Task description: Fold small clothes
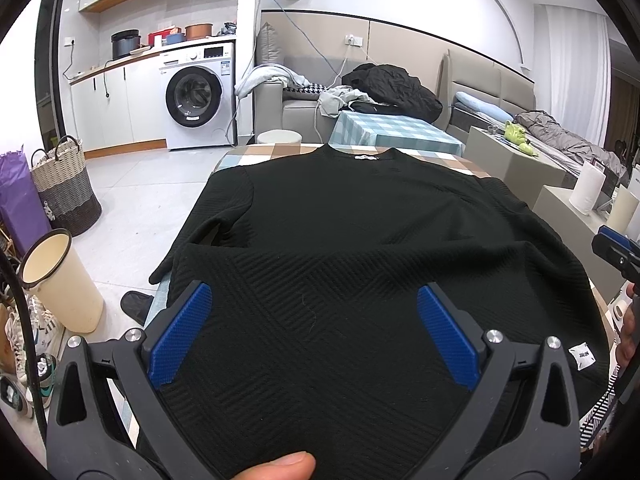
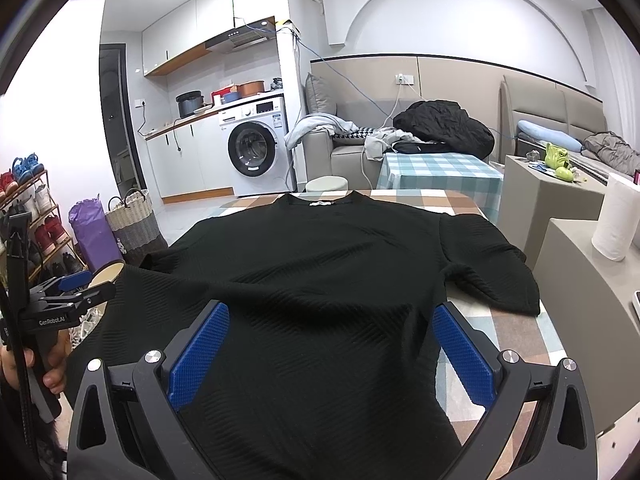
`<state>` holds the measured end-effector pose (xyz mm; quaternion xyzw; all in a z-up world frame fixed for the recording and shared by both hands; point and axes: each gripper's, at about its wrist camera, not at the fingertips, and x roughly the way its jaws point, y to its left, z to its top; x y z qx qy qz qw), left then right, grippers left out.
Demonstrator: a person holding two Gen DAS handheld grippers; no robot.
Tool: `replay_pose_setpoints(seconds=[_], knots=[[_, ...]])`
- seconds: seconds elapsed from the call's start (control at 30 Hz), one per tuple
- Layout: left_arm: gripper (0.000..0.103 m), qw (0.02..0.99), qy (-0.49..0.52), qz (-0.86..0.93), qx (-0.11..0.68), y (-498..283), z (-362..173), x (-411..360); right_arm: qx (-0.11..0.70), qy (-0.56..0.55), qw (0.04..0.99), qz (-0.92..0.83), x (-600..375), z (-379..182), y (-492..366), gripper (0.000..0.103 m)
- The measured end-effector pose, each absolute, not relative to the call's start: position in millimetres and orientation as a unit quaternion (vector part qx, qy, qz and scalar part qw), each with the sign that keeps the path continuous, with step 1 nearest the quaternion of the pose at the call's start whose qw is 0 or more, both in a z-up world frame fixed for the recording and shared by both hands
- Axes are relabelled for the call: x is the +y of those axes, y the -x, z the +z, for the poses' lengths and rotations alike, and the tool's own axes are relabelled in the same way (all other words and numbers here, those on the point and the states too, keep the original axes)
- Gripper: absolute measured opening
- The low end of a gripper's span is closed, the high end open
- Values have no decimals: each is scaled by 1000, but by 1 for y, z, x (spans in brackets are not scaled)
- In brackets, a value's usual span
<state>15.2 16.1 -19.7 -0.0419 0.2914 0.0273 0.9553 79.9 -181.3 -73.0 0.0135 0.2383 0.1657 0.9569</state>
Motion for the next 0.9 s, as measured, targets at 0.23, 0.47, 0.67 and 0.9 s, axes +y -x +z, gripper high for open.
replay_pose_setpoints(seconds=[0.23, 0.47, 0.67, 0.9], knots=[[102, 955, 43, 28, 291, -16, -21, 18, 236, -15, 958, 164, -182, -73, -79, 103], [102, 956, 42, 28, 291, -18, -22, 19, 238, -18, 957, 162, -185, -71, -78, 103], [102, 956, 43, 27, 290, -18, -22, 19, 238, -19, 957, 163, -186, -71, -79, 103], [102, 956, 42, 28, 290, -17, -22, 19, 244, -15, 956, 162, -185, -73, -81, 103]])
